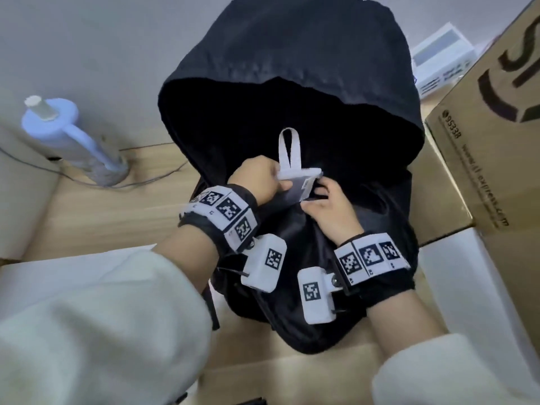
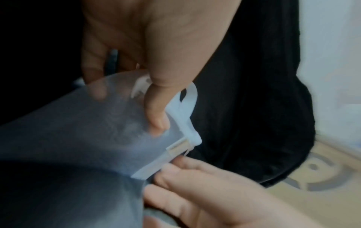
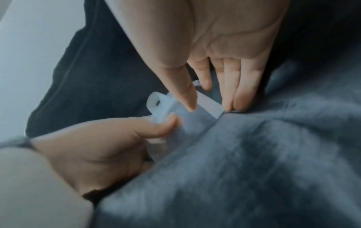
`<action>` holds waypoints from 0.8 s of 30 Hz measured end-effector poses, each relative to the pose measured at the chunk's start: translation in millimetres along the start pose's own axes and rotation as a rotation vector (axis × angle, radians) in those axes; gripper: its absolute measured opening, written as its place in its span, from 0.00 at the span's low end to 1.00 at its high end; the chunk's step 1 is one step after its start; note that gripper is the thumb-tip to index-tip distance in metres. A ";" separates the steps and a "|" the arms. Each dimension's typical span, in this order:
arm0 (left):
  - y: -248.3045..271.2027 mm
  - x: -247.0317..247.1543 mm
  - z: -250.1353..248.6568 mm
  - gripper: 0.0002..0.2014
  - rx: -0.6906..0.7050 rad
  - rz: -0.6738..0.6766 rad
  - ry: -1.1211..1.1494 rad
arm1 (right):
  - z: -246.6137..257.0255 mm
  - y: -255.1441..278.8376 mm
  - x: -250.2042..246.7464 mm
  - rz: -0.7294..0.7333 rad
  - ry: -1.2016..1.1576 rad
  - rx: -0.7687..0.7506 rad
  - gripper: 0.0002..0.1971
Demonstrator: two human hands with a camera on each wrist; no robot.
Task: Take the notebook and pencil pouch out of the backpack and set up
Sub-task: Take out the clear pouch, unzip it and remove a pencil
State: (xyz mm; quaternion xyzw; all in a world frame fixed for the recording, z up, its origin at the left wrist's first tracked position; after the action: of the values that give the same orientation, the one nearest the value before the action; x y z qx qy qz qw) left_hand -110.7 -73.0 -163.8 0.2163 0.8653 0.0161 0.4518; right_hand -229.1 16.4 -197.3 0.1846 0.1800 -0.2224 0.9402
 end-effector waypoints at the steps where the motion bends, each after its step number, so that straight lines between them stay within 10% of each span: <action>1: 4.9 -6.5 -3.8 0.08 0.040 -0.060 0.030 | 1.4 -0.1 -0.5 0.013 0.006 -0.027 0.29; 9: 100.3 -87.4 -16.8 0.22 0.361 -0.389 0.792 | 37.2 32.3 -1.9 -0.021 -0.013 -0.374 0.25; 13: 121.4 -105.2 7.7 0.08 0.264 -0.340 1.225 | 51.7 46.3 6.3 -0.031 0.008 -0.398 0.14; 24: 164.0 -148.8 106.6 0.29 0.154 -0.464 1.219 | 95.0 114.0 34.2 -0.165 0.193 -0.663 0.04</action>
State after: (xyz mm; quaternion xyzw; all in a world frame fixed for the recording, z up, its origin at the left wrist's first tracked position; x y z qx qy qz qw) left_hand 106.5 -0.2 -74.8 0.0082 0.9892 -0.0240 -0.1446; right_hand -120.8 58.7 -98.9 -0.1258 0.3447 -0.2085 0.9066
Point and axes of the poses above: each hand's wrist, its own y-axis away from the middle knuckle, its own x-axis out of the palm, z = x × y, the point moved 3 cm from there along -y, towards the middle knuckle, and after that the axes turned 7 degrees about -z, right-handed, at the moved point
